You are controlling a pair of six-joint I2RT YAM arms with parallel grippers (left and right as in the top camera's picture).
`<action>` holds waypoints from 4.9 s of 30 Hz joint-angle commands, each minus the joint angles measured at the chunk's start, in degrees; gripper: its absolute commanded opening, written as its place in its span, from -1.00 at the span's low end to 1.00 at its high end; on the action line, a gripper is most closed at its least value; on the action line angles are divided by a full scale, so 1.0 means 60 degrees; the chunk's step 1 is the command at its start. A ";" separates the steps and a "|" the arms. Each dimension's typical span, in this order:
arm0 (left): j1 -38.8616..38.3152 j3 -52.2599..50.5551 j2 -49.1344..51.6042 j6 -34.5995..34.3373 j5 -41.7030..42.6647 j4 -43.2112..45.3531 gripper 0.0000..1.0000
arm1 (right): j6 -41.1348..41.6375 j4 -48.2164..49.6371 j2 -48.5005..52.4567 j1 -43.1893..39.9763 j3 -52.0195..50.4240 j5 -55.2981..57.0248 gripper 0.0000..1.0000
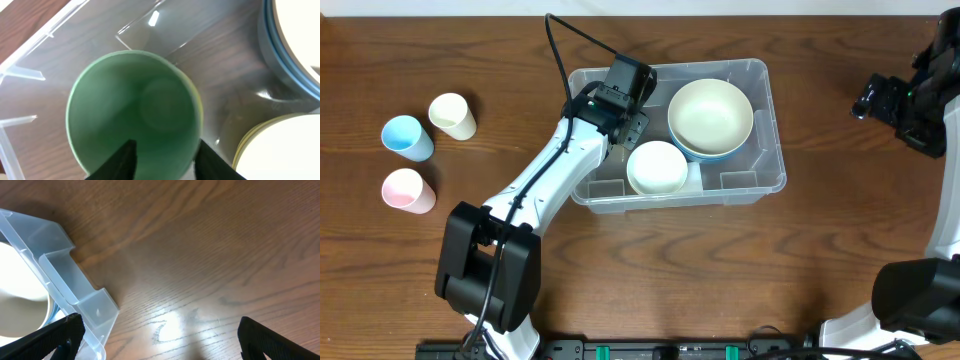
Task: Pack container
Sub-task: 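Lower the green cup into the yellow cups with the left gripper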
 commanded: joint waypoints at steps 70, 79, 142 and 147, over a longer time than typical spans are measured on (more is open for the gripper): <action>0.0124 0.0182 -0.0120 -0.0667 -0.1333 0.0000 0.63 | 0.0106 -0.0007 -0.0055 -0.0011 0.0117 -0.0004 0.98; 0.0051 0.0193 -0.0645 -0.1005 -0.1333 -0.0444 0.69 | 0.0106 -0.0007 -0.0055 -0.0011 0.0117 0.0000 0.99; 0.0528 0.0259 -0.0419 -0.0729 -0.1341 -0.0809 -0.88 | 0.0106 -0.0007 -0.0055 -0.0011 0.0117 -0.0004 0.99; 0.0514 0.0299 -0.0714 -0.0732 -0.1341 -0.0892 -0.89 | 0.0106 -0.0007 -0.0055 -0.0011 0.0117 0.0000 0.99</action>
